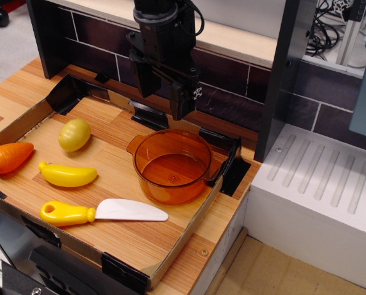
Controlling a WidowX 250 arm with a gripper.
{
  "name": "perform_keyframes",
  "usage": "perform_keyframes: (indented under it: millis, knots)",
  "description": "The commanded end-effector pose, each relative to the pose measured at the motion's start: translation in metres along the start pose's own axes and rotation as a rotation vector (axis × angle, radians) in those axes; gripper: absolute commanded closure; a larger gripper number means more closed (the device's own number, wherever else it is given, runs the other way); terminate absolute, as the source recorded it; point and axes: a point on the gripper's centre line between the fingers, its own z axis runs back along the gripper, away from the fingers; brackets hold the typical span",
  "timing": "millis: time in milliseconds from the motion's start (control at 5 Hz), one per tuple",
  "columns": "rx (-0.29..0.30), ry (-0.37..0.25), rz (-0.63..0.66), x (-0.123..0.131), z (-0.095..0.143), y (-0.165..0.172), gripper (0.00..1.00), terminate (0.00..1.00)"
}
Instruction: Put banana in pot
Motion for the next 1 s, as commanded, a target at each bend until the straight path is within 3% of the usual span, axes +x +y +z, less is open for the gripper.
perform_keyframes:
  millis: [0,200,400,800]
  knots:
    - [0.000,0.000,0.000,0.000,0.000,0.000,0.00,0.00]
    - [-0.032,-0.084,-0.134,-0.014,0.019,-0.002,0.00,0.00]
    - [-0.054,-0.084,-0.227,-0.029,0.033,-0.001,0.00,0.00]
    - [-0.093,0.032,-0.489,-0.061,0.036,0.016,0.00,0.00]
